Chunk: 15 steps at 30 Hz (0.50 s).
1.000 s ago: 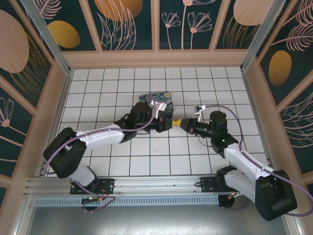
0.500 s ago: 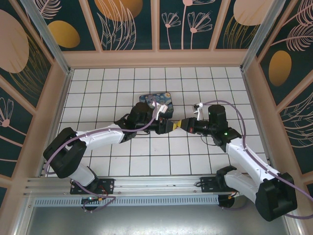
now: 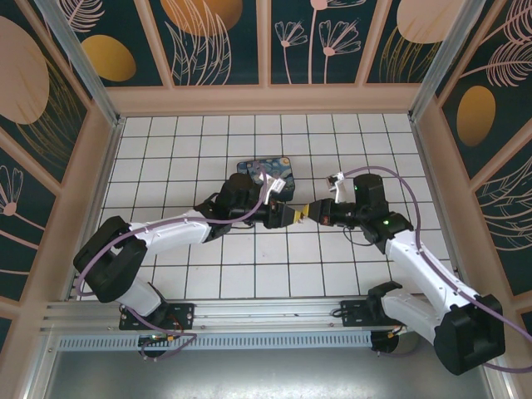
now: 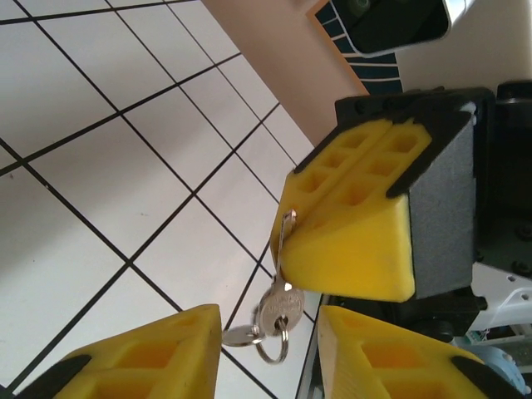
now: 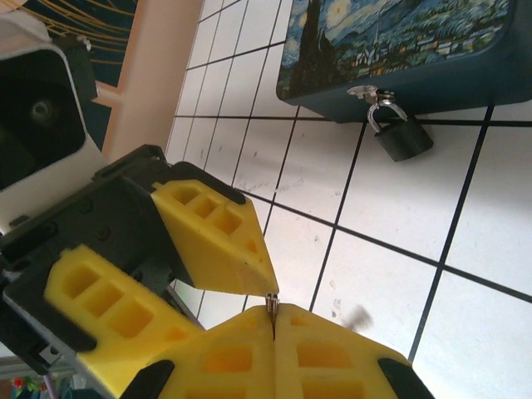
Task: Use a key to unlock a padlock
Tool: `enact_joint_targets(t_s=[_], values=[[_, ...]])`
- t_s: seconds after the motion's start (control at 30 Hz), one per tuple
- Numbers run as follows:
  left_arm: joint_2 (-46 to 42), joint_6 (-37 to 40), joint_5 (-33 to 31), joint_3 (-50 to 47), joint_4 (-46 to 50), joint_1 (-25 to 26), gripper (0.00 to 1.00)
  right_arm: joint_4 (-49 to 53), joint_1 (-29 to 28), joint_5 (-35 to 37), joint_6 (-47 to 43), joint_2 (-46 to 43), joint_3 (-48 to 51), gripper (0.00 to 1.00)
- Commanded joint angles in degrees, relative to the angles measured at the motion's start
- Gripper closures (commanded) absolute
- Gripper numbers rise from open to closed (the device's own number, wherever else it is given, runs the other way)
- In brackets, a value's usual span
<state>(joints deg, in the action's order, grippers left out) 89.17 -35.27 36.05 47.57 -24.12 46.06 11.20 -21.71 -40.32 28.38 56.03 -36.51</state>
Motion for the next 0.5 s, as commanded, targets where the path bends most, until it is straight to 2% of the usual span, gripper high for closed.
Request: enact_joint_targets(t_s=[0.0,0.2,0.47], values=[[-0.84,3.71,1.83,-2.49,-1.50,-0.42,0.56,1.61,0.00,1.61,-0.23,0.55,-3.00,0.98],[-1.28,11.50,1.79,-3.98,0.64,-0.39,0.35,4.77,-0.01,3.29,1.07,1.40,-6.64,0.98],[1.92,14.93,0.01,-1.33,0.19,-0.36,0.32,8.17,-0.02,4.59,4.32,2.84,-11.52,0.98]])
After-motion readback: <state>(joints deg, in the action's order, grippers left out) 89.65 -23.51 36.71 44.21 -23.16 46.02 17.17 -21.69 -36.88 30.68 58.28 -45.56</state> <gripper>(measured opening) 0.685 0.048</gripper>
